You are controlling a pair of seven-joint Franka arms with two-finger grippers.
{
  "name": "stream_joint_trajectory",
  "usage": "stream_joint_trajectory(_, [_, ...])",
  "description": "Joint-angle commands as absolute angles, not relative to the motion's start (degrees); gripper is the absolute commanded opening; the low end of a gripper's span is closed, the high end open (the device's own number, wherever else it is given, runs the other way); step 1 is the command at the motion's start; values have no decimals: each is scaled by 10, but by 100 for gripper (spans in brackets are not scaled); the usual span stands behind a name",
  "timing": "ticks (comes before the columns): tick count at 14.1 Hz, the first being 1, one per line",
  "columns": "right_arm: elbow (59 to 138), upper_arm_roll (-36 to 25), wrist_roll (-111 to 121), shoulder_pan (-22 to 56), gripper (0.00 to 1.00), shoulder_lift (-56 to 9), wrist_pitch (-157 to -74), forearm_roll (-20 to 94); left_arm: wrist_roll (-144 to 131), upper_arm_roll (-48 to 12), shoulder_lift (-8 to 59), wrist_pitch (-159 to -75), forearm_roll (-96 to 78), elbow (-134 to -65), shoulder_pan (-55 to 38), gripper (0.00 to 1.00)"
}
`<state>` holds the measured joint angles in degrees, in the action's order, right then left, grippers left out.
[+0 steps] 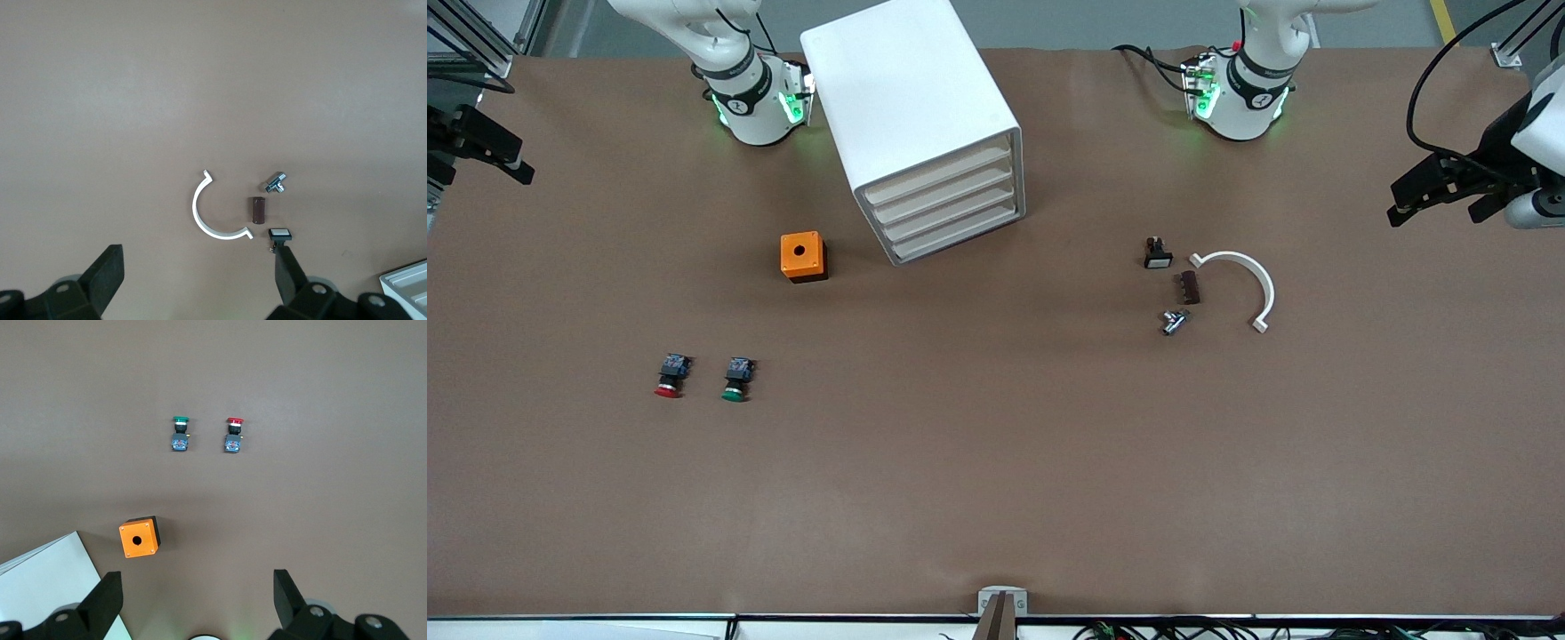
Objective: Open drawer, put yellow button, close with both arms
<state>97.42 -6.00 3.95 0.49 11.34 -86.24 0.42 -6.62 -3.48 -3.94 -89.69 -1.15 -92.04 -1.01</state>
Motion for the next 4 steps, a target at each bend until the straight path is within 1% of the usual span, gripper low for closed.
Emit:
stream_joint_trajectory(1, [989, -64, 37, 9, 100, 128, -870, 4, -69, -36, -35, -885, 1, -907, -15, 100])
stream_joint_trajectory(4, [989, -64, 37, 9, 100, 128, -874, 3, -69, -35, -33, -885, 0, -907, -13, 100])
